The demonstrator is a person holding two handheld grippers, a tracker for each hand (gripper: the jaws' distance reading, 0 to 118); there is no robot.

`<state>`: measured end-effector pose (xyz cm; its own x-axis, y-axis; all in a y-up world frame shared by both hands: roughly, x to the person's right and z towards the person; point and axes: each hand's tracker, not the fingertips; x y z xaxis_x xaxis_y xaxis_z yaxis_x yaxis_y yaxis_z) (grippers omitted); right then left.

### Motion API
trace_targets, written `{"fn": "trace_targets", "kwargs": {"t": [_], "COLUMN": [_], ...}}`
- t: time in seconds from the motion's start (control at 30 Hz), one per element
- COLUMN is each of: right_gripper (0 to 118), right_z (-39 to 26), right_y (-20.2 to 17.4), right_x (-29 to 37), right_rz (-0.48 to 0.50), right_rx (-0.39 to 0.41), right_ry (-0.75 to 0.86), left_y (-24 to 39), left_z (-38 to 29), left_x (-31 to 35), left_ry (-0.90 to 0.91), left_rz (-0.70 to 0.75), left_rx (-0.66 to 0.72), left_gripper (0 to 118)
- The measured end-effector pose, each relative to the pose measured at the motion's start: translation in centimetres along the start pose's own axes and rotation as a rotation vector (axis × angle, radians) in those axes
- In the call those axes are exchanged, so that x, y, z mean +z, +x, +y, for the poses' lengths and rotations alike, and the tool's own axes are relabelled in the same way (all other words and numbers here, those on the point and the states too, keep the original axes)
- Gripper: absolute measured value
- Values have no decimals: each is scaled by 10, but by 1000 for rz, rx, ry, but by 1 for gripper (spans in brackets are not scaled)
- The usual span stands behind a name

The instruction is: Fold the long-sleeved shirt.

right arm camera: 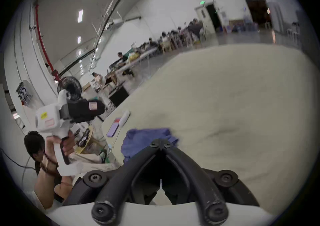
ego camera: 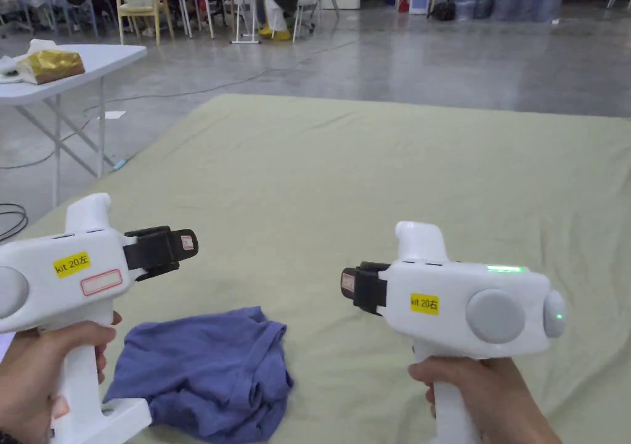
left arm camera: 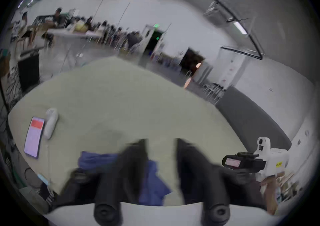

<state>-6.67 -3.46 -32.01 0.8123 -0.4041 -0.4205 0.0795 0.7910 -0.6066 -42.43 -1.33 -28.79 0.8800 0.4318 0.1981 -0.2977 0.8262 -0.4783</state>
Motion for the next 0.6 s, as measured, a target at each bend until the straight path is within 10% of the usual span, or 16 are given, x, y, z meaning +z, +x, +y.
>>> {"fn": "trace_targets", "kwargs": {"t": [0.27, 0.6], "right_gripper": [0, 0], "right_z": [34, -17], "right_y": [39, 86], "right_x": [139, 214], "right_rz": [-406, -689], "right_rx": [165, 225], "right_ry": [294, 529], "left_y": [186, 233], "left_z": [-28, -100], "left_x": [-31, -53], "left_ry": [258, 389], "left_rz": [78, 142], "left_rx": [-345, -354], "left_gripper": [0, 0]}}
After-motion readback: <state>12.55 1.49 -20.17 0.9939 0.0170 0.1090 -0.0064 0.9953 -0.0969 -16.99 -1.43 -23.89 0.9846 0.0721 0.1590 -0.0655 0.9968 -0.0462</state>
